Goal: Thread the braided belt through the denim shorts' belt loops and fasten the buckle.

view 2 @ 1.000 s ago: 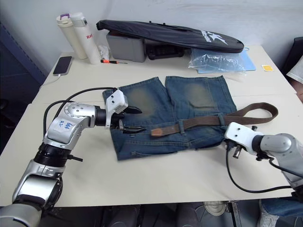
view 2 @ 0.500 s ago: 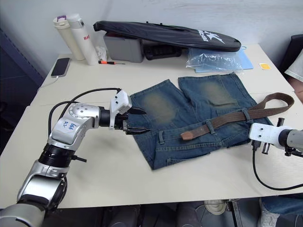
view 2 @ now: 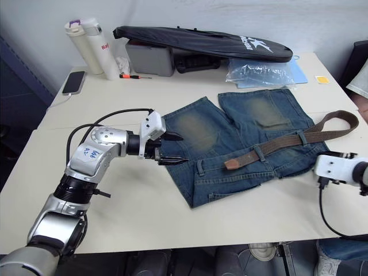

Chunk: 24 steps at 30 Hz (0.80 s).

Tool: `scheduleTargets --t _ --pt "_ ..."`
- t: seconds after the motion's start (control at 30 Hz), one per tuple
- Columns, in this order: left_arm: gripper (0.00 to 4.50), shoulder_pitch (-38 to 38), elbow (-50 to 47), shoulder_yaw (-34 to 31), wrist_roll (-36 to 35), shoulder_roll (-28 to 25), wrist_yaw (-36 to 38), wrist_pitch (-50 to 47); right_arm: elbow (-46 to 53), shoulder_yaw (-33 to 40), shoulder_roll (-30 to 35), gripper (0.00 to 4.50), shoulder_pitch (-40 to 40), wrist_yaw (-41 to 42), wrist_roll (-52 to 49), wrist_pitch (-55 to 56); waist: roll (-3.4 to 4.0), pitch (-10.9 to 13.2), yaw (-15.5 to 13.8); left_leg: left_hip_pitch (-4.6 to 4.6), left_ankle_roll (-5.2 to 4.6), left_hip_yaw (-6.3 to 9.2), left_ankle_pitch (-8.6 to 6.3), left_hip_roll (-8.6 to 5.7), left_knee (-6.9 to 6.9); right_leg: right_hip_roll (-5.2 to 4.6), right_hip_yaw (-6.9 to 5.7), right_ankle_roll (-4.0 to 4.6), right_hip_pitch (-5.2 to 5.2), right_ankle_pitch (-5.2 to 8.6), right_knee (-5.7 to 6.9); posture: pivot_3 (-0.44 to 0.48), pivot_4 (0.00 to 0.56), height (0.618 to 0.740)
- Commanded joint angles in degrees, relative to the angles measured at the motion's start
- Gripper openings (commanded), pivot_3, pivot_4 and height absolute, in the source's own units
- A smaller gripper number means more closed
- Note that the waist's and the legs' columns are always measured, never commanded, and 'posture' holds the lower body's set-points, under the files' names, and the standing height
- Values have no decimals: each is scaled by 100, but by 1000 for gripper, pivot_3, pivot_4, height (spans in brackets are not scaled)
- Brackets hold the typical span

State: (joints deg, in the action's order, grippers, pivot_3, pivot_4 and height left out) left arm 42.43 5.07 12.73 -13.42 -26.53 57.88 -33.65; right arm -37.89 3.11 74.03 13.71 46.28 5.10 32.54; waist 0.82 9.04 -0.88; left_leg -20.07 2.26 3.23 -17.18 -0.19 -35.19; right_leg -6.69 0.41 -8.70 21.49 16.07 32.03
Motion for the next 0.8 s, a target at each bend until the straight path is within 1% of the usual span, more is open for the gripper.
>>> scheduleTargets --t 0.03,0.13,0.17,0.23,0.3,0.4,0.5,0.6,0.7,0.8 --pt "4500 120 -24 33 -40 59 96 119 1567 1107 243 4479 -518 693 -1284 -1353 0 1 23 1 0 1 0 4 1 3 0 0 -1 0 1 0 150 740" --pt "4500 124 -13 75 -34 115 139 139 3352 1981 -15 4479 -1168 955 -2612 -3705 -4 3 78 3 0 1 0 11 0 10 -1 -2 -2 -1 29 0 150 740" --pt "4500 128 -9 85 -36 130 146 141 3959 2182 -113 4479 -1388 945 -3048 -4434 -5 4 77 2 0 2 0 11 -1 9 -2 -2 -2 -1 33 0 150 740" --pt "4500 128 -27 93 -46 146 148 129 4889 2428 -340 4479 -1651 668 -3984 -5577 -7 4 72 2 0 3 0 12 -2 10 -3 -2 -2 -1 35 0 150 740" --pt "4500 125 -44 98 -50 161 144 119 5694 2446 -726 4479 -1798 -24 -5162 -6457 -15 8 62 2 0 6 0 13 -3 10 -6 -2 -3 -1 37 0 150 740" --pt "4500 87 -126 110 -68 169 146 82 6444 2378 -1397 4479 -1799 -1389 -6441 -7499 -22 7 34 -1 0 11 -1 12 -12 8 -8 -1 -4 -1 39 0 150 740" --pt "4500 39 -248 98 -101 166 121 6 6813 2103 -1932 4479 -1901 -2265 -7107 -8025 -21 6 -46 -6 0 11 -2 8 -22 3 -8 -1 -1 -1 41 0 150 740" --pt "4500 1 -343 76 -121 158 85 -69 7313 1433 -1934 4479 -1891 -2282 -5721 -7661 -26 -3 -69 -10 -5 19 -6 6 -35 2 -12 6 0 3 40 0 150 740" --pt "4500 -42 -444 68 -133 156 54 -138 7410 731 -1796 4479 -1729 -2215 -4567 -7136 -15 -10 -48 -11 -17 15 -12 4 -35 4 -9 6 5 3 38 0 150 740" --pt "4500 -85 -597 92 -152 180 6 -239 7377 223 -1839 4479 -1496 -2032 -3889 -6812 -14 -10 -42 -8 -16 15 -11 5 -34 6 -9 6 5 4 38 0 150 740"
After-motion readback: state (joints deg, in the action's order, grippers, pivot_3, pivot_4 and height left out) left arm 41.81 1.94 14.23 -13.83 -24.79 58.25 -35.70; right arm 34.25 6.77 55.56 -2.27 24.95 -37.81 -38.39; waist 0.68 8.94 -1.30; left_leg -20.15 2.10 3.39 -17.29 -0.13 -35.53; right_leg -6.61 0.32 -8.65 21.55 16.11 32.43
